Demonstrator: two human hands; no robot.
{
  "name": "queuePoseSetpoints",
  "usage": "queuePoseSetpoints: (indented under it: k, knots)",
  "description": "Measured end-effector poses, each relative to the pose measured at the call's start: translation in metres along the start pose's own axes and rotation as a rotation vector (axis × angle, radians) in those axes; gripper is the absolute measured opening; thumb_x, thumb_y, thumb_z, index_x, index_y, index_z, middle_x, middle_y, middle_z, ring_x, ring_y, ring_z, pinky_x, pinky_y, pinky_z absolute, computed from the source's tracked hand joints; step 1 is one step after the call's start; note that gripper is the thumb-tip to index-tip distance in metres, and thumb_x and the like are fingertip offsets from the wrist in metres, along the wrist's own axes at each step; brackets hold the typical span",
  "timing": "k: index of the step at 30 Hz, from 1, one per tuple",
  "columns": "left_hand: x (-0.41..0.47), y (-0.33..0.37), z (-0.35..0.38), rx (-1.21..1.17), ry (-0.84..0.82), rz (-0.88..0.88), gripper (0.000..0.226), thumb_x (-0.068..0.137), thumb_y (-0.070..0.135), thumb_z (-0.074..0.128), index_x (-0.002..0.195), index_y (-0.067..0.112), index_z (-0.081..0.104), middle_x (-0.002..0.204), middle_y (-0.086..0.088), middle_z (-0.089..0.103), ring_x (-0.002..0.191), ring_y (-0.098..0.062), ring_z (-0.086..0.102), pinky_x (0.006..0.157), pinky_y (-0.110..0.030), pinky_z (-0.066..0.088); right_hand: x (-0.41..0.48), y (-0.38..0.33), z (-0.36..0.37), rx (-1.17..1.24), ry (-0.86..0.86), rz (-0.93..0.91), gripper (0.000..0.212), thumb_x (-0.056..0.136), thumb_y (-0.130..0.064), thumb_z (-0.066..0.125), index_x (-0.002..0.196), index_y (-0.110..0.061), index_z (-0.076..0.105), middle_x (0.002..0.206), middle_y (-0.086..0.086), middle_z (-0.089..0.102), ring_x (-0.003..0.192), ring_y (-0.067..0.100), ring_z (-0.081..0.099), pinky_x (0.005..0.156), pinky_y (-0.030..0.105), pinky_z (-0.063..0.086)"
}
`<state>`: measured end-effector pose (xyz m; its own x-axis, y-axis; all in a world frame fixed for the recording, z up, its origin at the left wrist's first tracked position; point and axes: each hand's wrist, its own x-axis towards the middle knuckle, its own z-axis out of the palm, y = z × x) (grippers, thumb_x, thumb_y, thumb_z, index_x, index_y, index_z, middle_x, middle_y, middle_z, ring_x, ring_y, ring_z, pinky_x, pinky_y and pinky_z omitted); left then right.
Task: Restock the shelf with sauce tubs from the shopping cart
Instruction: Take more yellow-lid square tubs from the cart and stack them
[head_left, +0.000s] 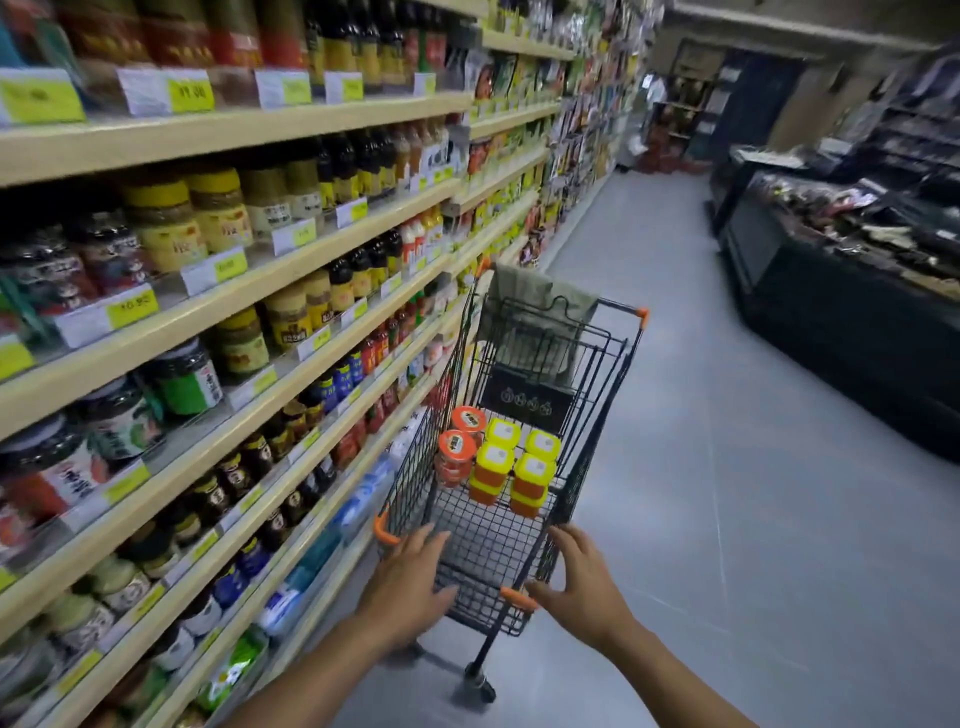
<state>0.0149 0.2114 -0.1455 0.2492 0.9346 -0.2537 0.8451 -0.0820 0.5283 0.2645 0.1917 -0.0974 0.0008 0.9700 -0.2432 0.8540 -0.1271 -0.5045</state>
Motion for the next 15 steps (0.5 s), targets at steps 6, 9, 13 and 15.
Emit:
queuePoseSetpoints:
  k: [6, 9, 13, 15]
  knots:
    - [0.077, -0.007, -0.017, -0.033, -0.066, 0.007, 0.080, 0.095, 0.046, 0.062, 0.161, 0.024, 0.021, 0.167, 0.003, 0.023, 0.151, -0.019, 0.025, 0.122, -0.042, 0.031, 0.066, 0.004, -0.019, -0.005, -0.002, 0.081, 0.077, 0.088, -0.037, 0.074, 0.153, -0.018, 0.035, 0.156, 0.001, 0.035, 0.142, 0.020, 0.036, 0.118, 0.035, 0.031]
    - [0.104, -0.007, -0.021, -0.023, -0.092, 0.002, 0.080, 0.096, 0.044, 0.061, 0.162, 0.025, 0.019, 0.168, 0.003, 0.018, 0.153, -0.021, 0.024, 0.122, -0.041, 0.030, 0.097, 0.011, -0.025, -0.008, -0.013, 0.124, 0.077, 0.090, -0.037, 0.072, 0.154, -0.017, 0.034, 0.158, 0.003, 0.033, 0.143, 0.022, 0.035, 0.117, 0.035, 0.030]
    - [0.137, -0.011, -0.013, -0.021, -0.130, -0.018, 0.081, 0.095, 0.046, 0.062, 0.161, 0.028, 0.019, 0.169, 0.003, 0.018, 0.152, -0.024, 0.026, 0.122, -0.044, 0.030, 0.137, 0.024, -0.028, -0.016, -0.032, 0.149, 0.076, 0.089, -0.036, 0.072, 0.152, -0.017, 0.036, 0.155, 0.006, 0.037, 0.140, 0.022, 0.039, 0.115, 0.035, 0.034]
    - [0.153, -0.012, -0.009, -0.026, -0.146, -0.029, 0.081, 0.095, 0.046, 0.061, 0.162, 0.028, 0.019, 0.169, 0.002, 0.017, 0.153, -0.024, 0.024, 0.123, -0.043, 0.027, 0.158, 0.033, -0.029, -0.022, -0.055, 0.149, 0.075, 0.089, -0.035, 0.071, 0.152, -0.016, 0.036, 0.154, 0.006, 0.038, 0.138, 0.022, 0.041, 0.114, 0.033, 0.034]
